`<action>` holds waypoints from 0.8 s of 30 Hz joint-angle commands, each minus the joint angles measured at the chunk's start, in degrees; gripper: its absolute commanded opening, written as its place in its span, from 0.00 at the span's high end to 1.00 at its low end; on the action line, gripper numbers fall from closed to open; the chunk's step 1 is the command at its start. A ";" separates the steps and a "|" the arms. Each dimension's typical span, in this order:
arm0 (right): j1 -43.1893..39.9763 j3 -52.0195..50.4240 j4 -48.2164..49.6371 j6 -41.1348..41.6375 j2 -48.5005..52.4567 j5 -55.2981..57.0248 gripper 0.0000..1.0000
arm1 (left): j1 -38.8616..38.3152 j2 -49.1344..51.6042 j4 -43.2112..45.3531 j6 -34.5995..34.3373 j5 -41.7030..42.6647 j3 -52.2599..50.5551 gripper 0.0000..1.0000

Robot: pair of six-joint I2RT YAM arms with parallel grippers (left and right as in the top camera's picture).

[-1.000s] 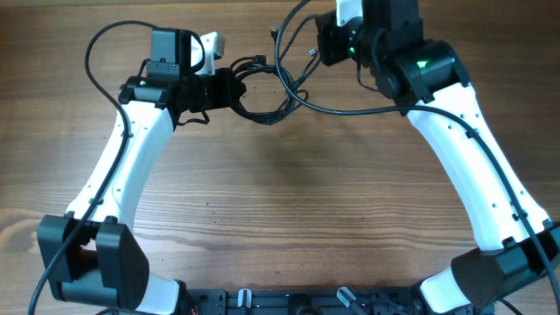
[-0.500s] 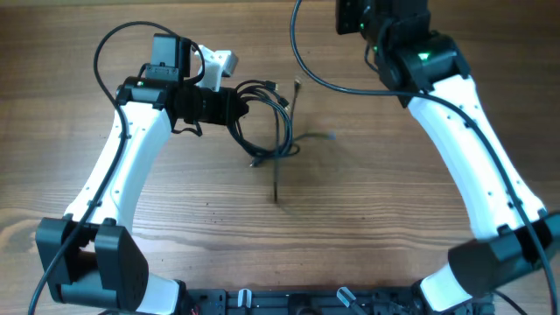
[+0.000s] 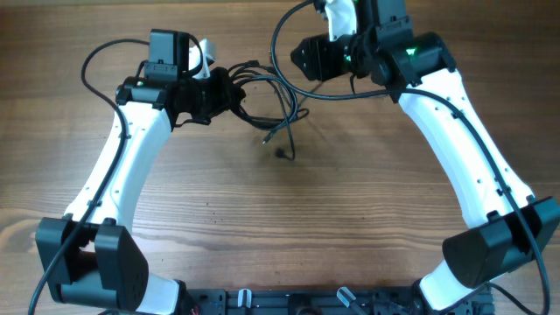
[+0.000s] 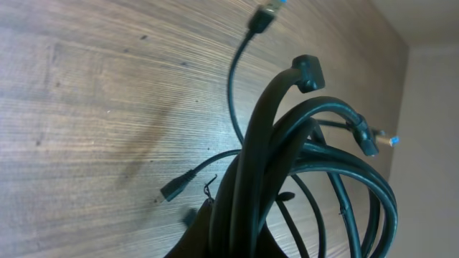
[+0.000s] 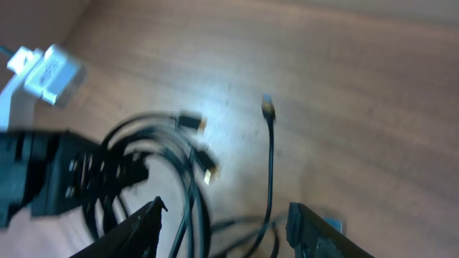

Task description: Untangle cables

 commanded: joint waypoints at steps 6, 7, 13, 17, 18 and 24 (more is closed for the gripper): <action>0.59 -1.38 -4.57 1.99 2.78 -4.94 0.42 | 0.26 -0.35 1.09 -8.72 -1.33 -0.07 0.96; 0.74 -1.38 -4.52 0.70 3.41 -6.51 0.42 | 0.26 -0.35 1.09 -8.72 -1.33 -0.07 0.96; 2.73 -1.38 -4.44 -0.42 6.43 -4.76 0.42 | 0.26 -0.35 1.27 -8.72 -1.33 -0.07 0.96; 2.80 -1.38 -4.44 -0.11 9.49 -4.63 0.43 | 0.26 -0.35 1.29 -8.72 -1.36 -0.07 0.96; 2.84 -1.38 -4.50 -0.11 10.25 -4.59 0.44 | 0.26 -0.35 1.27 -8.70 -1.33 -0.07 0.96; 2.89 -1.38 -3.39 5.92 12.76 6.75 0.56 | 0.26 -0.35 1.27 -8.66 -1.36 -0.07 0.96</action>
